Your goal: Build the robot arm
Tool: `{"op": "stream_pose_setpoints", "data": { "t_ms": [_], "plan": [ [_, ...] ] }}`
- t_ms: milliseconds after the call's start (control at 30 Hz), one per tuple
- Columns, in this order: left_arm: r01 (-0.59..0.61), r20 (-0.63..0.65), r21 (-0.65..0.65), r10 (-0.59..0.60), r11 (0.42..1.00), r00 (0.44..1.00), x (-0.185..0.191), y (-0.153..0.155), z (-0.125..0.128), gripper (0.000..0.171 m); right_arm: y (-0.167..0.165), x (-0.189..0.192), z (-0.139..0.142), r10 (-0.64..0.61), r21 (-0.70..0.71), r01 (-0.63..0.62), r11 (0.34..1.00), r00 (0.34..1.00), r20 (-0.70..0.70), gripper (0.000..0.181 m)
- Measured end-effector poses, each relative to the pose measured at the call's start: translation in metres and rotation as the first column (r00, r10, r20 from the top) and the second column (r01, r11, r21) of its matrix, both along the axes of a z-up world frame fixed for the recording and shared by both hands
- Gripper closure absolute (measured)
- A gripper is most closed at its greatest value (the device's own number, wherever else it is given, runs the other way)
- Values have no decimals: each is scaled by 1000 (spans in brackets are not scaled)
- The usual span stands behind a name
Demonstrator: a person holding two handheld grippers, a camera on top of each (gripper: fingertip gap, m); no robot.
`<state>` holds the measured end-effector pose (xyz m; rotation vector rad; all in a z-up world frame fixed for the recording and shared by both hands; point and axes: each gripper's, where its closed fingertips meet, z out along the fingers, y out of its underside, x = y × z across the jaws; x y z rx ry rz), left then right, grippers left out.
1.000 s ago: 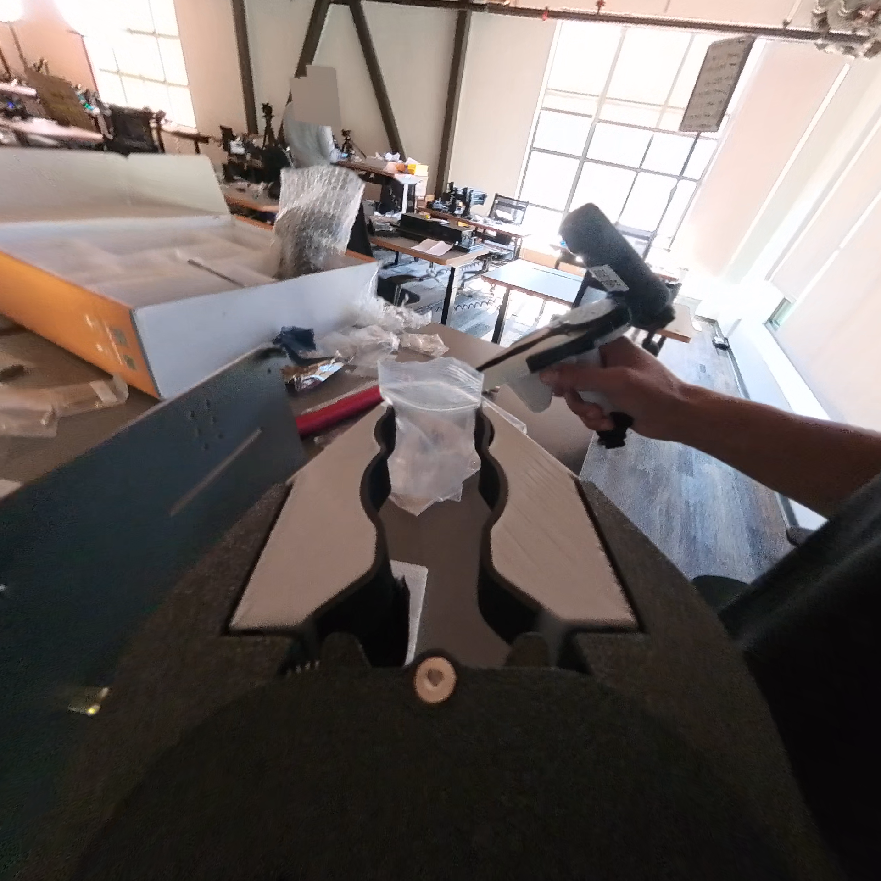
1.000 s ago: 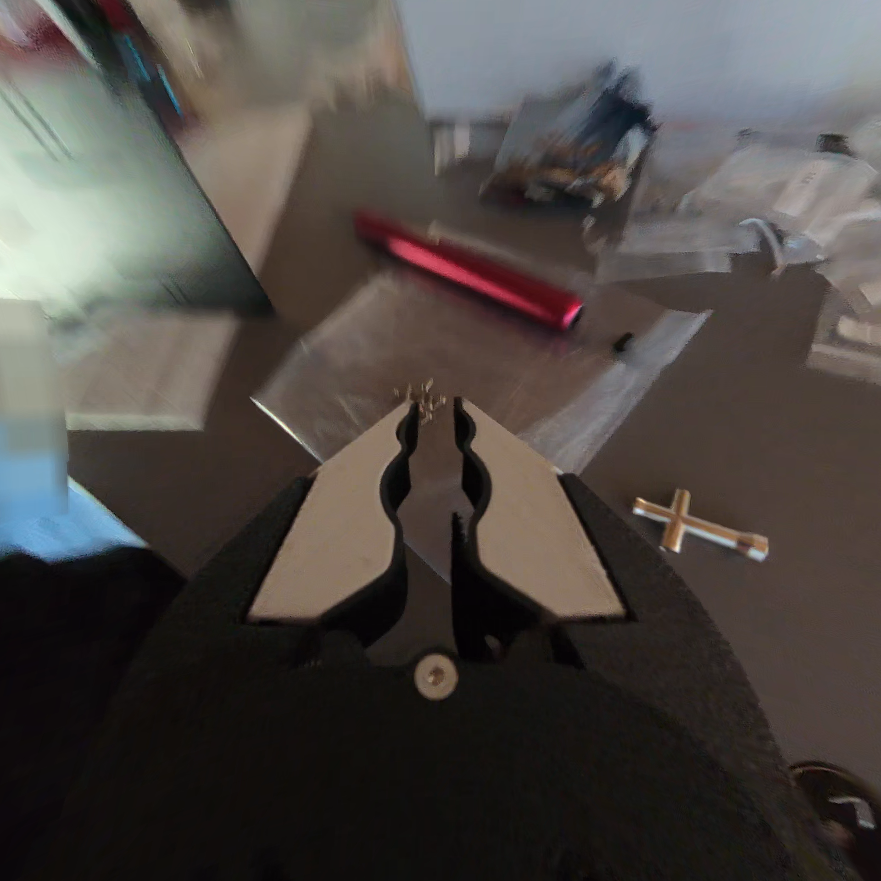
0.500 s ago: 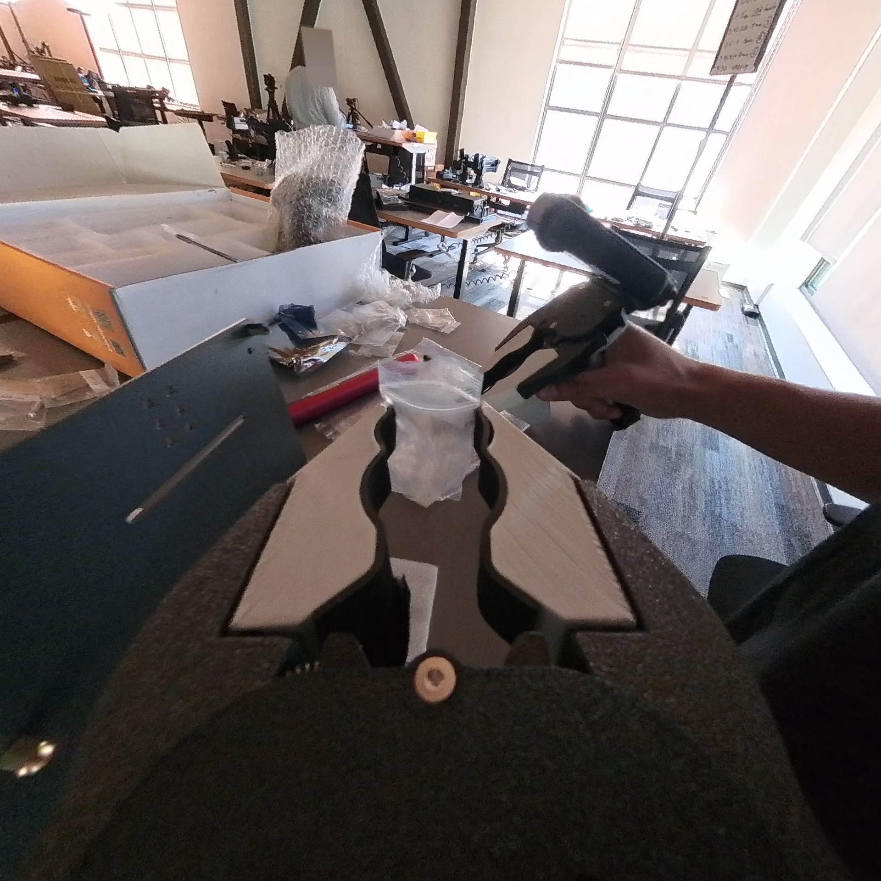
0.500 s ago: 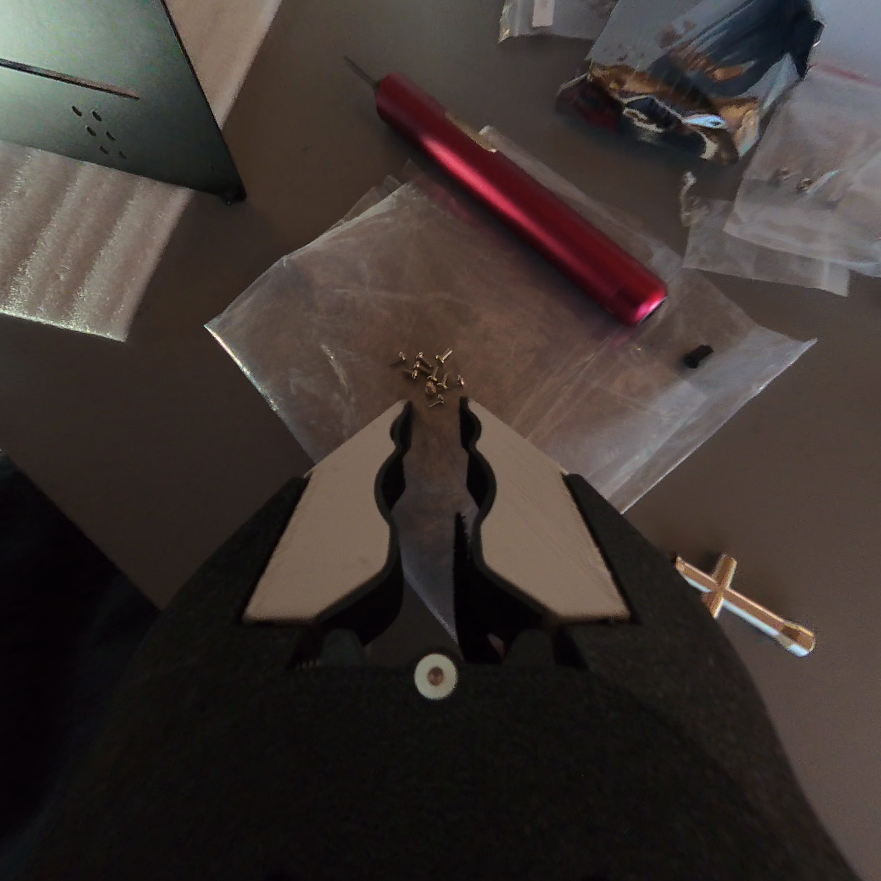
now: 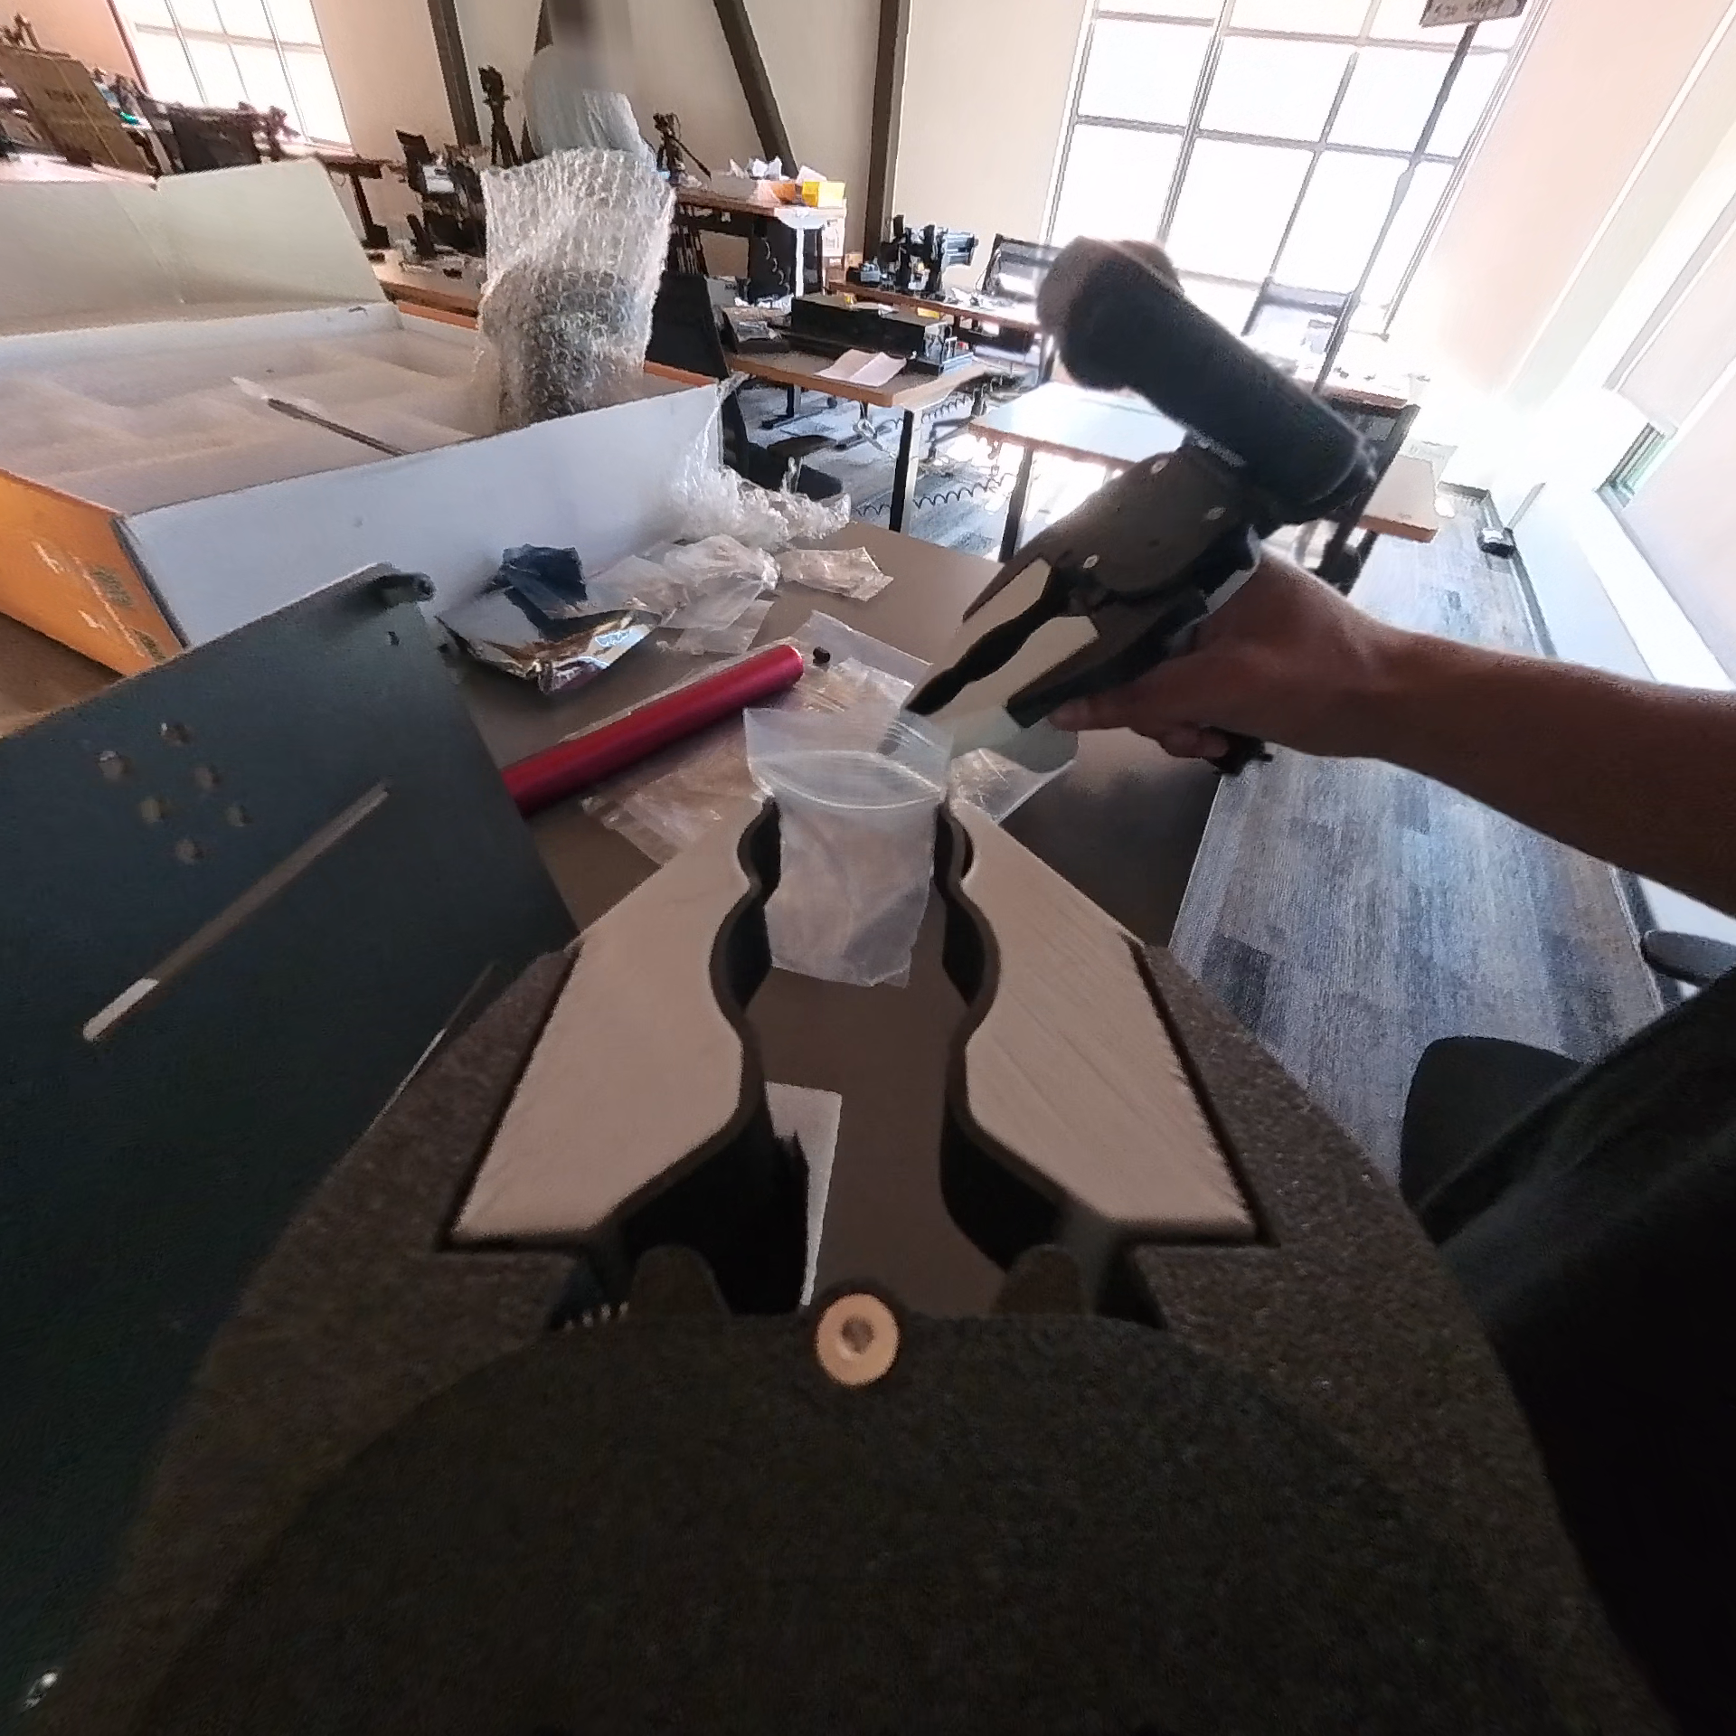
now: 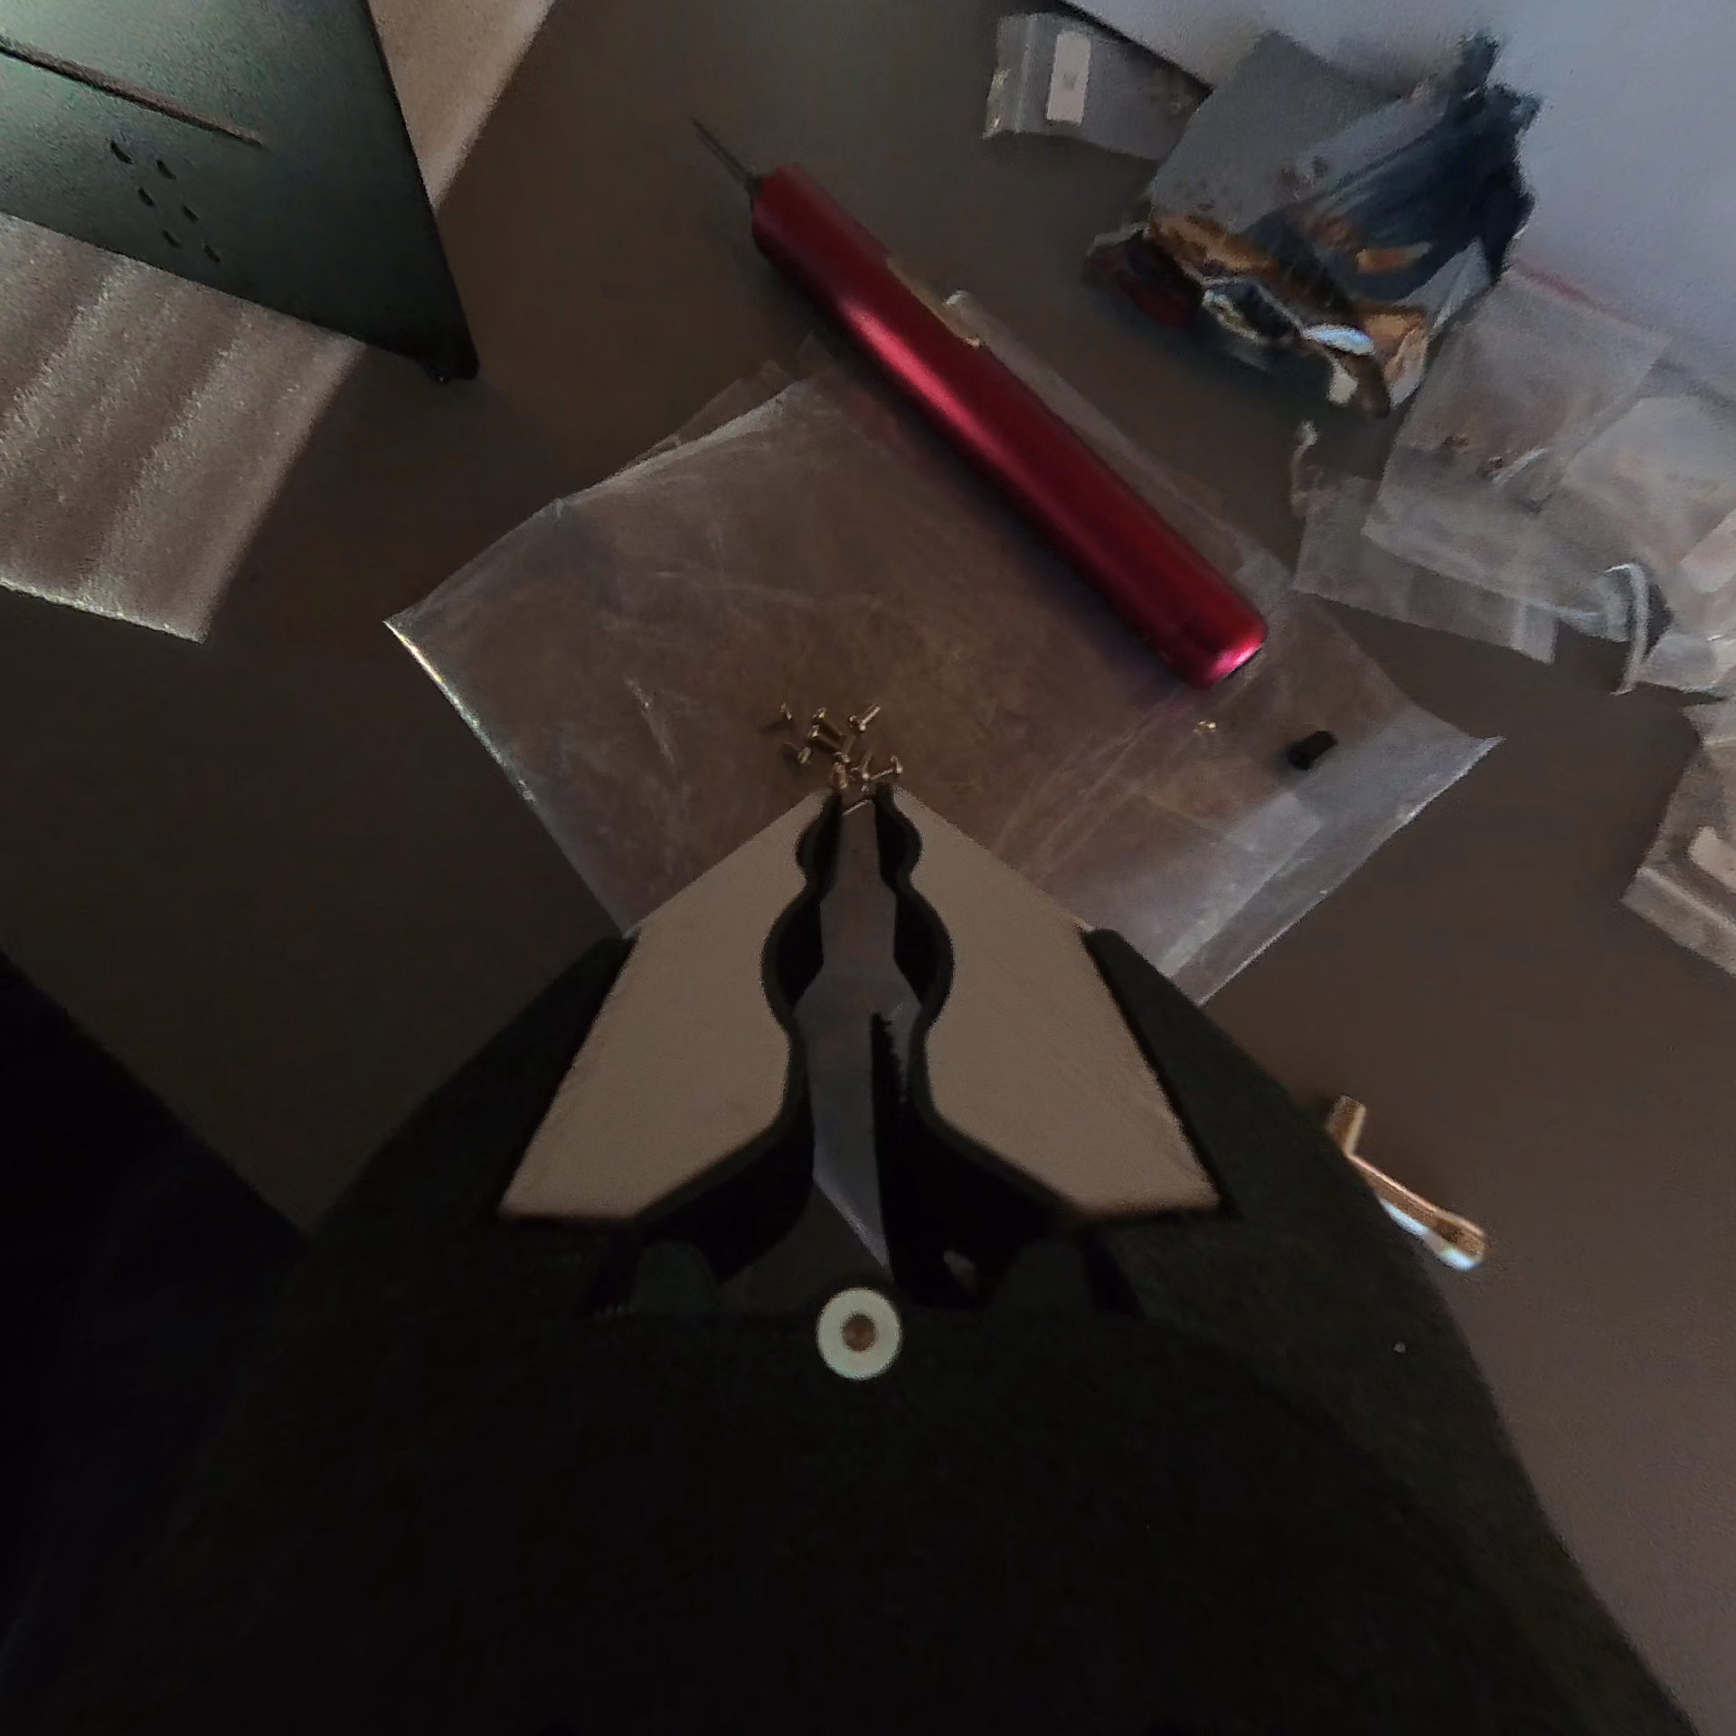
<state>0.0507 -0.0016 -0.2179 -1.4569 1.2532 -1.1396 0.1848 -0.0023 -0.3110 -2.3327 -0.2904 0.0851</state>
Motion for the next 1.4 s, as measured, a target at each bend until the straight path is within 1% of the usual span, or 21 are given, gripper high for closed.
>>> {"op": "stream_pose_setpoints", "data": {
  "t_ms": [67,133,200,300,367,433,467,567,700,933,1000,1067,1100,1167,1200,1233,1300,1400],
  "plan": [
    [-4,-12,5,4,1000,1000,1,1,-4,140,0,-3,9,6,17,-6,1000,1000,-13,175],
    [-9,-38,23,10,1000,999,3,4,-11,140,2,-16,27,43,57,-40,998,998,-49,175],
    [-23,-71,50,27,998,997,6,8,-17,140,7,-40,54,113,120,-102,987,990,-87,175],
    [-45,-93,66,51,997,994,9,14,-22,140,13,-87,92,250,201,-216,955,954,-165,175],
    [-43,-112,68,50,997,992,11,14,-25,140,16,-113,108,332,220,-290,931,926,-182,175],
    [-41,-115,75,49,996,992,12,14,-25,140,17,-134,118,402,229,-360,905,899,-176,175],
    [-40,-114,80,49,996,992,12,13,-25,140,18,-142,118,428,216,-391,895,888,-167,175],
    [-43,-97,92,52,995,994,11,13,-21,140,21,-149,110,455,172,-434,884,884,-110,175],
    [-53,-83,95,61,994,995,10,16,-17,140,25,-147,108,455,159,-440,884,887,-76,175],
    [-51,-75,112,60,992,995,10,18,-12,141,24,-145,110,455,154,-439,885,886,-90,171],
    [-54,-78,111,63,992,995,9,19,-12,141,20,-131,118,428,178,-408,896,898,-96,171],
    [-62,-78,105,71,992,994,7,21,-11,141,15,-90,115,326,172,-309,935,942,-80,170],
    [-68,-74,96,75,993,994,5,22,-10,141,11,-63,104,258,134,-248,960,964,-62,170],
    [-75,-64,68,80,995,995,2,22,-7,141,0,-18,62,141,24,-140,990,990,-26,167],
    [-77,-59,53,80,996,995,2,22,-6,141,-5,-10,41,118,-27,-119,993,992,-33,164],
    [-77,-57,41,79,996,995,1,22,-6,141,-6,-7,27,100,-43,-101,994,994,-34,164],
    [-73,-60,31,75,997,995,2,20,-6,141,0,-7,18,69,-3,-69,998,997,-29,166],
    [-69,-70,40,72,997,995,3,19,-7,141,4,-5,6,56,-20,-56,998,998,-28,166]
  ]
}}
